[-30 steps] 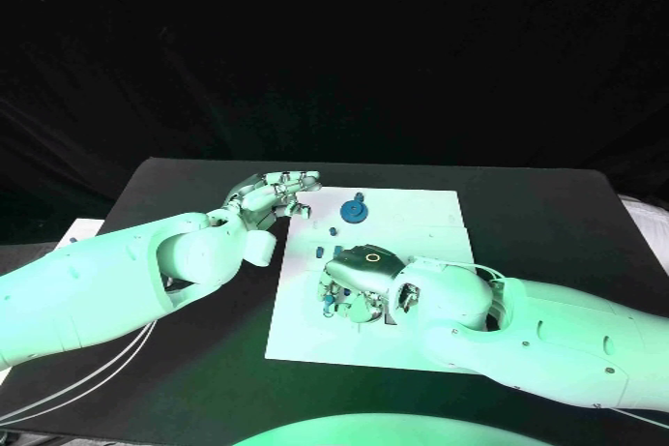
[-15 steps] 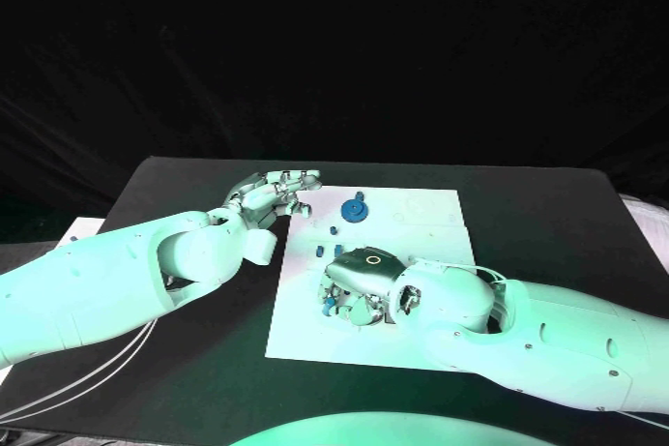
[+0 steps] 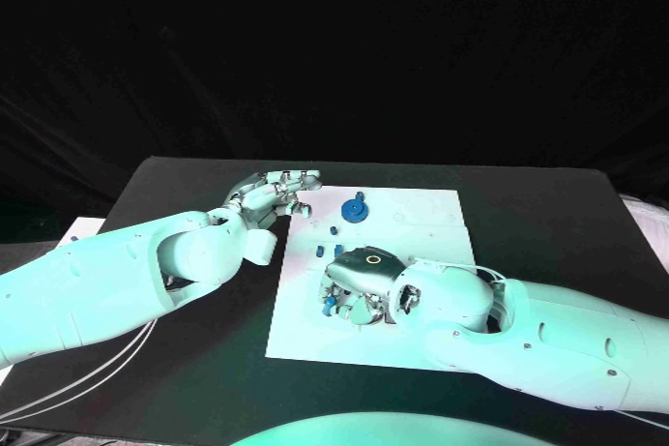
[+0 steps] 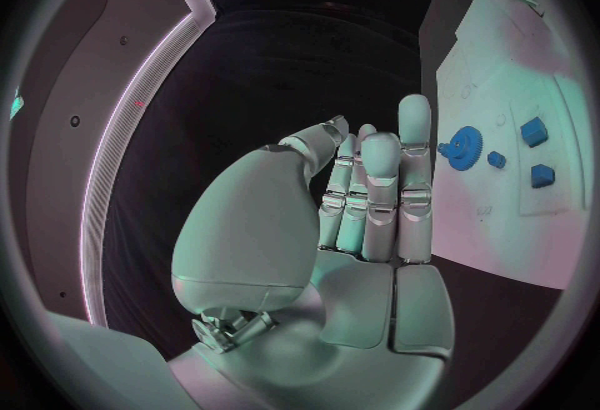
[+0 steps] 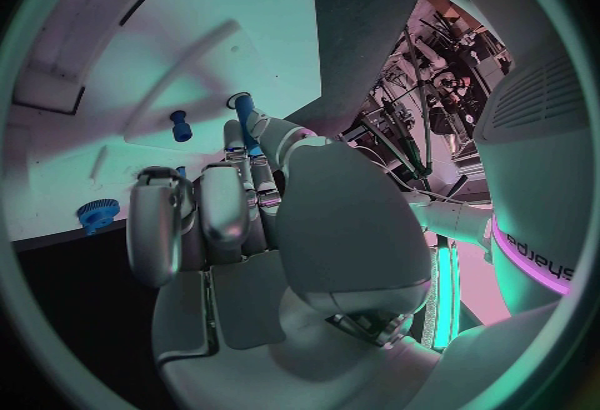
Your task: Assemble the parts on the task board
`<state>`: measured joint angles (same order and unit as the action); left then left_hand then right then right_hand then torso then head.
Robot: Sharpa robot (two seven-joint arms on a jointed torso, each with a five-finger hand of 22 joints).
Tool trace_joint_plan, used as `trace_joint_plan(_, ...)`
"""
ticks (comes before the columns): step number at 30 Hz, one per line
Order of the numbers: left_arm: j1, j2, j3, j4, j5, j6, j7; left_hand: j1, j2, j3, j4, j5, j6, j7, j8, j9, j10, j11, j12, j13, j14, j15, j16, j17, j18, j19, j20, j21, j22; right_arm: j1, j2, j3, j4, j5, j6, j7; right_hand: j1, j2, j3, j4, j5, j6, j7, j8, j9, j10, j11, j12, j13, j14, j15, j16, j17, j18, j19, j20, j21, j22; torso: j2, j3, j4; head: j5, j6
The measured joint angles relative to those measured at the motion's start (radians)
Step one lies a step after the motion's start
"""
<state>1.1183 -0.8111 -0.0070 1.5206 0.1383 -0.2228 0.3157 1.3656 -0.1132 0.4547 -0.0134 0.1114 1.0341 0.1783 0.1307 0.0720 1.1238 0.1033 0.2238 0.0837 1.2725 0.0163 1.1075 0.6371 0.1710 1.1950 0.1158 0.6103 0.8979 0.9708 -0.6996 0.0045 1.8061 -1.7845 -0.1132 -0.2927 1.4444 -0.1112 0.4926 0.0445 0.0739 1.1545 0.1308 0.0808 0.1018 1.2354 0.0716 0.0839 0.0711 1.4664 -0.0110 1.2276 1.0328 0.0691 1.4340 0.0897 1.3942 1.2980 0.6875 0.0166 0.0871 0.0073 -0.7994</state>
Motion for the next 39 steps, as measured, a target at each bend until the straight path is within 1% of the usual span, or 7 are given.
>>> trace_joint_plan(11,0.000,0.000,0.000,-0.001,0.000,0.001,-0.001,0.000,0.000,0.000,0.000,0.000,0.000,0.000,0.000,0.000,0.000,0.000,0.000,0.000,0.000,0.000,0.000,0.000,0.000,0.000,0.000,0.000,0.000,-0.001,-0.007,-0.001,0.006,-0.016,0.005,-0.008,-0.005,0.001,0.000,0.000,0.000,0.000,0.001,0.000,-0.002,0.003,0.000,0.000,-0.001,0.000,0.000,0.000,0.000,0.000,0.000,0.000,0.000,0.000,0.000,0.0000,-0.0007,-0.001,-0.001)
trace_joint_plan(13,0.000,0.000,0.000,-0.001,0.000,0.001,-0.001,0.000,0.000,0.000,0.000,0.000,0.000,0.000,0.000,0.000,0.000,0.000,0.000,0.000,0.000,0.000,0.000,0.000,0.000,0.000,0.000,0.000,0.000,-0.005,-0.009,-0.005,0.006,-0.019,0.007,-0.012,-0.006,0.002,0.000,0.000,0.000,0.002,0.002,-0.002,-0.002,0.003,0.000,-0.001,-0.003,0.000,0.000,0.001,0.000,0.000,0.000,0.000,0.000,0.000,0.000,0.0004,-0.0009,-0.001,-0.001)
trace_joint_plan(31,0.000,0.000,0.000,-0.002,0.000,0.004,-0.003,0.000,0.000,0.000,0.000,0.000,0.000,0.000,0.000,0.000,0.000,0.000,0.000,0.000,0.000,0.000,0.000,0.000,0.000,0.000,0.000,0.000,0.000,-0.006,-0.002,-0.005,0.009,-0.037,0.015,-0.034,-0.016,-0.002,-0.006,0.005,-0.001,0.004,0.000,0.000,0.001,0.003,0.000,-0.004,0.000,0.000,0.000,0.004,0.000,0.000,0.000,0.000,0.000,-0.005,0.000,0.0002,-0.0011,0.000,-0.002)
trace_joint_plan(34,0.000,0.000,0.000,-0.002,0.000,0.004,-0.003,0.000,0.000,0.000,0.000,0.000,0.000,0.000,0.000,0.000,0.000,0.000,0.000,0.000,0.000,0.000,0.000,0.000,0.000,0.000,0.000,0.000,0.000,-0.005,0.003,-0.004,0.005,-0.037,0.024,-0.037,-0.040,-0.007,-0.019,0.013,0.007,-0.006,0.006,-0.008,0.001,-0.012,0.004,-0.015,-0.001,0.000,0.000,0.004,0.000,0.000,-0.006,0.005,-0.008,-0.015,0.000,-0.0002,-0.0011,0.000,-0.002)
trace_joint_plan(36,0.000,0.000,0.000,-0.002,0.000,0.004,-0.003,0.000,0.000,0.000,0.000,0.000,0.000,0.000,0.000,0.000,0.000,0.000,0.000,0.000,0.000,0.000,0.000,0.000,0.000,0.000,0.000,0.000,0.000,-0.005,0.005,-0.003,0.004,-0.037,0.027,-0.038,-0.050,-0.010,-0.023,0.017,0.010,-0.016,0.009,-0.013,0.000,-0.025,0.006,-0.018,-0.004,0.000,0.000,0.004,0.000,0.000,-0.009,0.002,-0.012,-0.018,0.000,-0.0002,-0.0009,-0.001,-0.003)
trace_joint_plan(38,0.000,0.000,0.000,-0.002,0.000,0.004,-0.003,0.000,0.000,0.000,0.000,0.000,0.000,0.000,0.000,0.000,0.000,0.000,0.000,0.000,0.000,0.000,0.000,0.000,0.000,0.000,0.000,0.000,0.000,-0.005,0.008,-0.003,0.001,-0.036,0.032,-0.040,-0.067,-0.009,-0.027,0.021,0.015,-0.036,0.013,-0.017,-0.006,-0.045,0.011,-0.018,-0.007,0.001,0.008,0.004,-0.003,0.000,-0.015,0.007,-0.018,-0.027,0.000,-0.0005,-0.0005,-0.001,-0.004)
trace_joint_plan(39,0.000,0.000,0.000,-0.002,0.000,0.004,-0.003,0.000,0.000,0.000,0.000,0.000,0.000,0.000,0.000,0.000,0.000,0.000,0.000,0.000,0.000,0.000,0.000,0.000,0.000,0.000,0.000,0.000,0.000,-0.005,0.009,-0.004,-0.001,-0.036,0.034,-0.040,-0.074,-0.016,-0.033,0.023,0.015,-0.049,0.017,-0.017,-0.010,-0.062,0.015,-0.018,-0.009,0.000,0.011,0.004,-0.009,0.000,-0.022,0.008,-0.027,-0.037,0.000,-0.0006,-0.0005,-0.001,-0.004)
